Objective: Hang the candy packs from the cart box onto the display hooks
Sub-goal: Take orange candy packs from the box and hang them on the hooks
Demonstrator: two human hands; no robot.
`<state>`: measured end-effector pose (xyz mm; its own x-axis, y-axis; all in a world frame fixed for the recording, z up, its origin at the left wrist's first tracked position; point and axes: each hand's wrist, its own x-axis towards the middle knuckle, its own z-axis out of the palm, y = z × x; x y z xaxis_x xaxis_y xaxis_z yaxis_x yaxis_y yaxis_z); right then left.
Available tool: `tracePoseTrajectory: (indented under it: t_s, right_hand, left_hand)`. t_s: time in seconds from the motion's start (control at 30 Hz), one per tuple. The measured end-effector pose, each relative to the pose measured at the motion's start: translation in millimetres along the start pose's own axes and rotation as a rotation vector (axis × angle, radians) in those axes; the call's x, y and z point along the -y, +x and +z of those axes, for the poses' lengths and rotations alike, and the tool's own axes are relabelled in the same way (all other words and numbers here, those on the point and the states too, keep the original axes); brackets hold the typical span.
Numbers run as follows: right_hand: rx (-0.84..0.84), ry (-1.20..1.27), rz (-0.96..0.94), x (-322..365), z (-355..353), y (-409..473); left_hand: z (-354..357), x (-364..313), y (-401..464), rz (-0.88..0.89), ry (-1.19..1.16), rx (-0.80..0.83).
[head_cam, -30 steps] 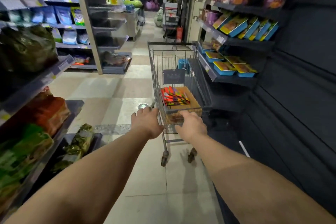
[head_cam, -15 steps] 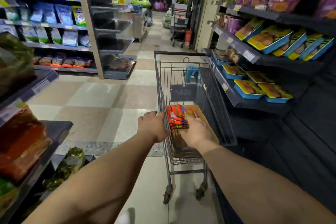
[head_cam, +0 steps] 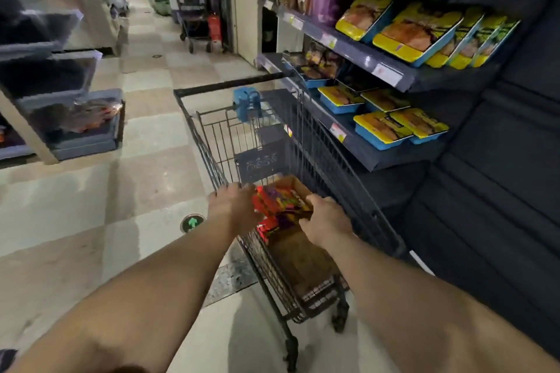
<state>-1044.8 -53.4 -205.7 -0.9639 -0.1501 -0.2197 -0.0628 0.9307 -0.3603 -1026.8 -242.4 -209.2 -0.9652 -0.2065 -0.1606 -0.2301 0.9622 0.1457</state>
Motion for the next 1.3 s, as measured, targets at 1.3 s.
tracePoseTrajectory:
  t_s: [1.3]
  right_hand:
    - [0.198,0.776,1.052,-49.4,256.4,373.8]
  left_hand:
    - [262.5,10.9,458.2,0.508,0.309,0.760]
